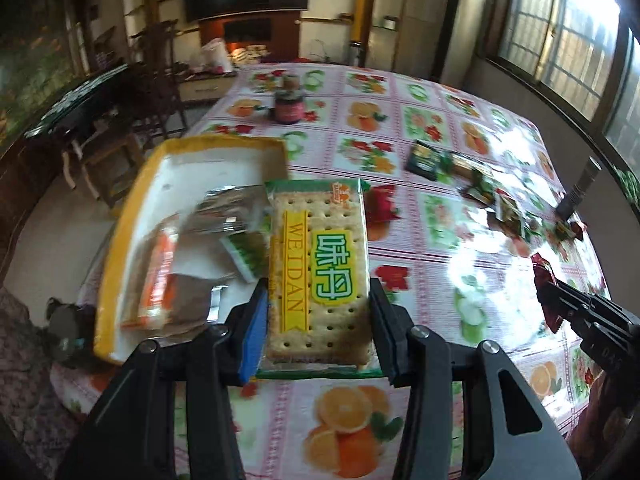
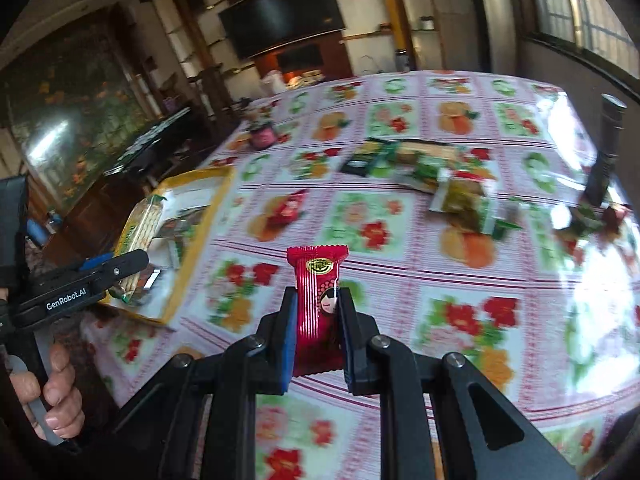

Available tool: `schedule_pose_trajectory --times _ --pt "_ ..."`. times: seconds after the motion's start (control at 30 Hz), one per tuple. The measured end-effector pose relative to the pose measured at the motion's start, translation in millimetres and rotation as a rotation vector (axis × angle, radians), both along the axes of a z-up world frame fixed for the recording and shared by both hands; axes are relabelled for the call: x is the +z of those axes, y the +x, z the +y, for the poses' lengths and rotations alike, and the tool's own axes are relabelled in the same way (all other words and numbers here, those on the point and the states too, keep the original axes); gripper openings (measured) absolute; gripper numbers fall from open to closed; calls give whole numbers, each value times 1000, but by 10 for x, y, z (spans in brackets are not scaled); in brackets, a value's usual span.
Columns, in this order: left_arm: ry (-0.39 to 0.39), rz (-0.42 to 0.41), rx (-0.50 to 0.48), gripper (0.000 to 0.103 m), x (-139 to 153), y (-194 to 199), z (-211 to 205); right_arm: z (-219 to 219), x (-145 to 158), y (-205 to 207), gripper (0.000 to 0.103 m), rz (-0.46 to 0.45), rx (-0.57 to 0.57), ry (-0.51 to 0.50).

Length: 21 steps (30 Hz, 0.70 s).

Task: Organize snacks
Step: 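Carry both packs over the yellow tray and release them inside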

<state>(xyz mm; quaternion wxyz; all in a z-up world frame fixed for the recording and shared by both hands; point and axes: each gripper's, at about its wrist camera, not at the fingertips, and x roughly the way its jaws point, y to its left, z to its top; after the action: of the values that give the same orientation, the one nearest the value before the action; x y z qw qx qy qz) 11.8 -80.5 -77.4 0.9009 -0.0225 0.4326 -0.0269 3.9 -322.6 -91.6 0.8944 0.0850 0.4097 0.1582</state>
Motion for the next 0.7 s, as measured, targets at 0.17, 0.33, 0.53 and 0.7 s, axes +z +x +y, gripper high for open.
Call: schedule_pose_trajectory --times 0.17,0.33,0.53,0.7 --pt "-10 -25 75 48 60 -51 424 409 34 149 17 1 84 22" --pt "-32 -23 122 48 1 21 688 842 91 350 17 -7 163 32" --pt "-43 -2 140 48 -129 192 841 1320 107 668 17 0 252 63" --pt "-57 11 144 48 -200 348 928 1745 47 1033 17 19 320 102"
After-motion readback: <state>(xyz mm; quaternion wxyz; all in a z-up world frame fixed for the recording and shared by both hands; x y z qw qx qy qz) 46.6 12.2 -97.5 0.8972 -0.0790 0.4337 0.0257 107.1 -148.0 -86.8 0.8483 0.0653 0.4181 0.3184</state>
